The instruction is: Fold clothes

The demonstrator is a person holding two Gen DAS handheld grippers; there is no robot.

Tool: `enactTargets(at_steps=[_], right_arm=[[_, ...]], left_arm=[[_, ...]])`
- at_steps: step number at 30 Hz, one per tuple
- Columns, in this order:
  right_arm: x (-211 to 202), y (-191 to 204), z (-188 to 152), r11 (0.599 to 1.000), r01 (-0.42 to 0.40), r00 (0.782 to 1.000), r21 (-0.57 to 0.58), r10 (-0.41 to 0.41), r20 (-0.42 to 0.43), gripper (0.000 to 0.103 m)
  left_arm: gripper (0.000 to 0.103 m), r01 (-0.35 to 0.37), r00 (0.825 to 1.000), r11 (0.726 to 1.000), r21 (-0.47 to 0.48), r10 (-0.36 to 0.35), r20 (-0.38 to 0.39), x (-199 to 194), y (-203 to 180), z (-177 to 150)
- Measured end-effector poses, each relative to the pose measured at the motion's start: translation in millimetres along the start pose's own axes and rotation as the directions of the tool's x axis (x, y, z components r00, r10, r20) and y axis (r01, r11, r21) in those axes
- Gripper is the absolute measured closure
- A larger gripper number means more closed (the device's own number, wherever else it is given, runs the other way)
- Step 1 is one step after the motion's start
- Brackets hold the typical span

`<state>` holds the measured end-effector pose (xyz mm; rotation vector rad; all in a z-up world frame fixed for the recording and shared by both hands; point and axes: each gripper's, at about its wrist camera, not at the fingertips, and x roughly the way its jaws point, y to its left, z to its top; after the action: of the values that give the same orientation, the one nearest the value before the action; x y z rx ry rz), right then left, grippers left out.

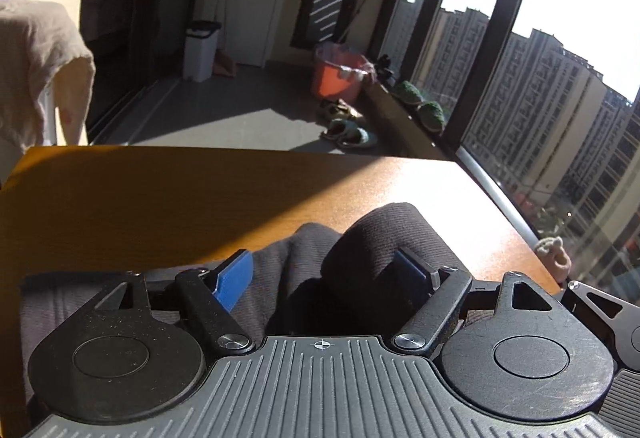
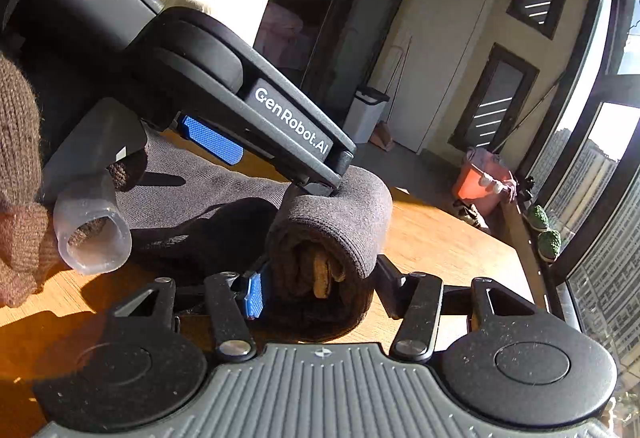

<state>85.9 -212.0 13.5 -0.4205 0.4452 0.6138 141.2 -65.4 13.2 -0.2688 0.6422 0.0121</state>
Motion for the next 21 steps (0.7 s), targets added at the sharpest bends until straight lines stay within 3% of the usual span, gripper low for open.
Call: enactTargets(at_steps=[2, 5, 11, 14, 15, 17, 19, 21], right_arm=[[-6.5, -13.7, -1.7, 0.995, -0.073, 0.997, 0.075, 0.072, 0.008, 0.037], [-16.7, -43.8, -7.6, 0.957, -0.164, 0.986, 0.240, 0.160, 0.035, 0.037], [-7.6, -88.5, -15.8, 0.812, -0.232, 0.972, 0.536, 0.207, 0.107, 0.037], [16.4, -77.4, -19.1, 0.852, -0.166, 0.982, 0.496, 0.189, 0.006, 0.030], [17.9, -72.8, -20.7, 0.867, -0.149, 0.985, 0.476, 0.171, -0.001, 0.024], [14.4, -67.5, -19.6, 0.886, -0.127, 0.990, 0.446, 0.143, 0.000, 0.023], [10.2, -66.6, -17.1, 0.892, -0.115, 0.992, 0.438, 0.127, 0.002, 0.023], [4.5, -70.4, -14.7, 0.872, -0.136, 0.990, 0.470, 0.136, 0.033, 0.023]], left_arm=[[0.019, -0.001, 1.000, 1.000, -0.021, 0.001, -0.006, 1.4, 9.9, -1.7], [0.019, -0.029, 0.999, 0.999, -0.028, 0.029, -0.015, 1.7, 23.4, -5.3], [0.016, -0.035, 0.999, 0.999, -0.028, 0.035, -0.004, 2.0, 30.6, -12.9], [0.017, -0.046, 0.999, 0.999, -0.016, 0.046, -0.003, 2.0, 30.6, -15.3], [0.018, -0.048, 0.999, 0.999, -0.009, 0.048, -0.003, 0.8, 30.5, -15.9], [0.019, -0.044, 0.999, 0.999, -0.002, 0.044, -0.005, -1.9, 31.4, -18.4], [0.018, -0.046, 0.999, 0.999, 0.009, 0.046, -0.006, -3.9, 30.8, -20.6], [0.019, -0.048, 0.999, 0.999, 0.016, 0.048, -0.005, -5.2, 29.9, -22.5]])
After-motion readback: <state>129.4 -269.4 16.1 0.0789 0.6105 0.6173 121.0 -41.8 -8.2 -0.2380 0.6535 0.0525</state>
